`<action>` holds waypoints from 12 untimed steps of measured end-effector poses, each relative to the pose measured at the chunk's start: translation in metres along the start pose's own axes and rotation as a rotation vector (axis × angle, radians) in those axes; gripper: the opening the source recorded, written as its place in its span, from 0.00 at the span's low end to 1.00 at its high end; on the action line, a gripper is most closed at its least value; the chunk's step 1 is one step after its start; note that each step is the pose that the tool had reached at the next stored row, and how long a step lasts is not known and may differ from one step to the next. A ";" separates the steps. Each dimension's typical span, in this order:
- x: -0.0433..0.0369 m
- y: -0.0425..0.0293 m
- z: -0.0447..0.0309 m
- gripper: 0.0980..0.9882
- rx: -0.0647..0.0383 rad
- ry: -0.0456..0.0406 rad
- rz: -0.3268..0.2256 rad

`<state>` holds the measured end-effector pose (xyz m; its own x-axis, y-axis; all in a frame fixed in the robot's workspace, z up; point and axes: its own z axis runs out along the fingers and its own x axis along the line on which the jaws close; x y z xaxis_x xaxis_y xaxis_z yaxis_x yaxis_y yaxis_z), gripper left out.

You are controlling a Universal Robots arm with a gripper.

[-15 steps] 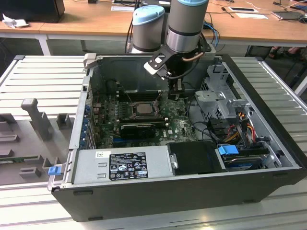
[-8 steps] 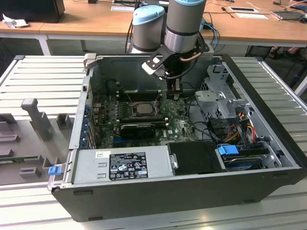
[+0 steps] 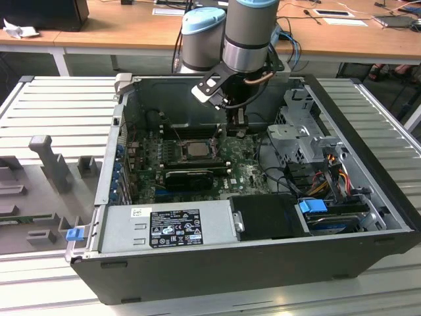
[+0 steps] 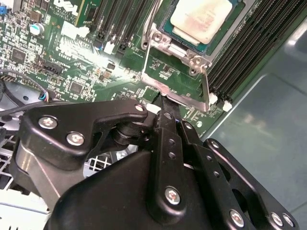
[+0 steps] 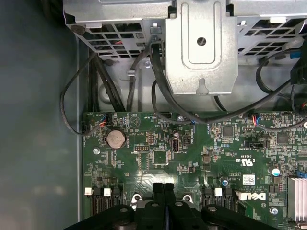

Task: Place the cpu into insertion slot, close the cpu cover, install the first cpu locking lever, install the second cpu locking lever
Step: 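Close the cpu cover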

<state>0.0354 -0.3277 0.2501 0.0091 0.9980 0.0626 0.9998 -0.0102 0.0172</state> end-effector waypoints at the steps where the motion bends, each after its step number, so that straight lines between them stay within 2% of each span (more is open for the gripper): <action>1: 0.0000 -0.0009 0.0000 0.01 0.000 0.0000 0.000; 12: -0.0001 -0.0115 -0.0002 0.01 0.000 0.0000 0.000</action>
<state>0.0239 -0.3277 0.2501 0.0092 0.9980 0.0626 0.9998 -0.0103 0.0172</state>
